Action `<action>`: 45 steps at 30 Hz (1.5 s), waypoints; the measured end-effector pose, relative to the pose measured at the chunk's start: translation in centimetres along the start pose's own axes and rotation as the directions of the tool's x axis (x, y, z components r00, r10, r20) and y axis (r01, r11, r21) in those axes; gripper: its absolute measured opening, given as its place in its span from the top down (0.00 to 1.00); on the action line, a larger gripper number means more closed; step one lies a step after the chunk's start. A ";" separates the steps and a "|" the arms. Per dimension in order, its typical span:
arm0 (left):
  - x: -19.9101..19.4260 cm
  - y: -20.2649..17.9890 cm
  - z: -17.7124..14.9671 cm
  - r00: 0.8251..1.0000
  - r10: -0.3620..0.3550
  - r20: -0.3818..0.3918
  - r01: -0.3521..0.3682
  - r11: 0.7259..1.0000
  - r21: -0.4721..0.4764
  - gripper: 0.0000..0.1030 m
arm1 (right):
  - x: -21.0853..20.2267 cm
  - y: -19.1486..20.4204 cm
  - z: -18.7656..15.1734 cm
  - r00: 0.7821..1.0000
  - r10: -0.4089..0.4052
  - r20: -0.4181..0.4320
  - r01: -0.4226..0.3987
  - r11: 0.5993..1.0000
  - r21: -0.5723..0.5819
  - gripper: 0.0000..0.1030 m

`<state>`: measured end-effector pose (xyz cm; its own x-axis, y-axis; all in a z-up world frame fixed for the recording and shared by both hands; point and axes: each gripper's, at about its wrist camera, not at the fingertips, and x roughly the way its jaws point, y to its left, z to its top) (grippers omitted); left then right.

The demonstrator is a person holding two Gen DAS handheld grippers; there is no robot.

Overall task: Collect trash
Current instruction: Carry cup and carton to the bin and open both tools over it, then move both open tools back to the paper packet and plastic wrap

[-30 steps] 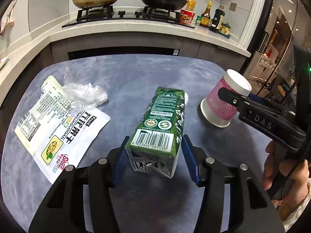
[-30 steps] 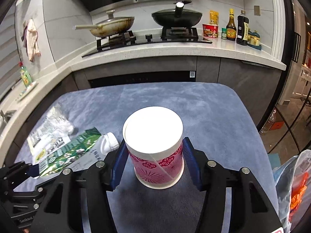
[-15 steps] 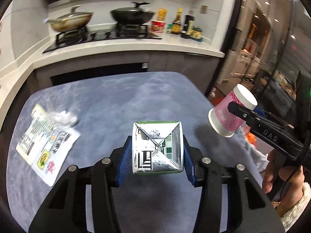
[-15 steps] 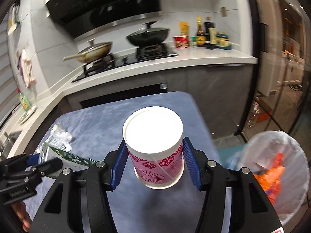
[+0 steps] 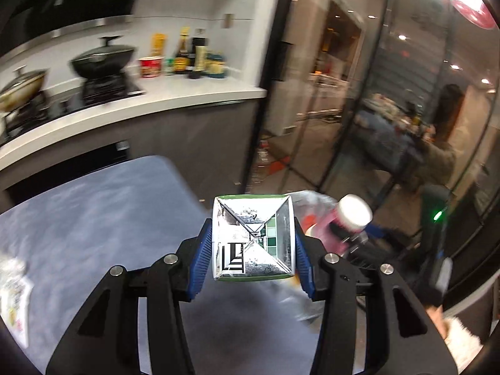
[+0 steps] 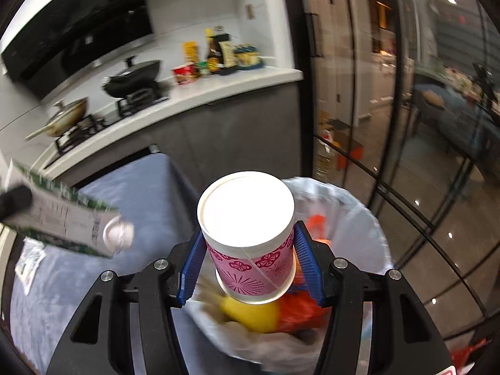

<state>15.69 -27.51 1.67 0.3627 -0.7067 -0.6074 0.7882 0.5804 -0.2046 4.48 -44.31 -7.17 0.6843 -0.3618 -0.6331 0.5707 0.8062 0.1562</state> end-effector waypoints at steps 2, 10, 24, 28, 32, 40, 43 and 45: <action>2.6 -2.1 0.5 0.999 -0.042 -0.024 0.042 0.999 0.011 0.56 | 0.6 -1.2 -0.3 1.000 -0.021 -0.012 0.021 1.000 0.007 0.48; 11.6 -6.9 -1.0 0.986 -0.091 -0.137 0.095 0.995 0.028 0.55 | 2.7 -4.9 -1.2 0.997 -0.053 -0.064 0.056 0.998 0.038 0.46; 10.0 -5.9 -1.1 0.997 -0.023 -0.077 0.022 1.000 -0.012 0.18 | 1.1 -4.8 -1.0 0.998 -0.060 -0.001 0.060 0.997 0.045 0.34; 8.1 -4.1 -1.4 0.998 0.005 -0.064 -0.007 0.999 -0.039 0.16 | 0.2 -2.8 -0.9 0.999 -0.021 0.024 0.021 1.000 0.023 0.34; 5.9 -1.5 -2.3 0.996 0.060 -0.059 -0.064 0.995 -0.072 0.16 | -0.5 0.1 -0.7 0.999 0.033 0.034 -0.032 0.999 -0.010 0.34; 1.1 5.6 -4.3 0.982 0.181 -0.061 -0.189 0.965 -0.180 0.16 | -0.7 7.8 -1.2 0.991 0.130 0.014 -0.128 0.986 -0.106 0.34; -0.6 8.3 -5.2 0.969 0.237 -0.067 -0.246 0.946 -0.211 0.16 | -0.4 10.5 -1.7 0.987 0.162 -0.003 -0.161 0.978 -0.131 0.34; -1.9 10.1 -6.0 0.962 0.266 -0.068 -0.274 0.933 -0.233 0.16 | -0.4 12.1 -2.1 0.983 0.182 -0.014 -0.182 0.972 -0.147 0.34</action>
<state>20.04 -17.89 -3.86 0.5247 -0.4979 -0.6905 0.5197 0.8298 -0.2034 10.20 -33.42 -6.63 0.7703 -0.2026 -0.6046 0.3634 0.9186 0.1552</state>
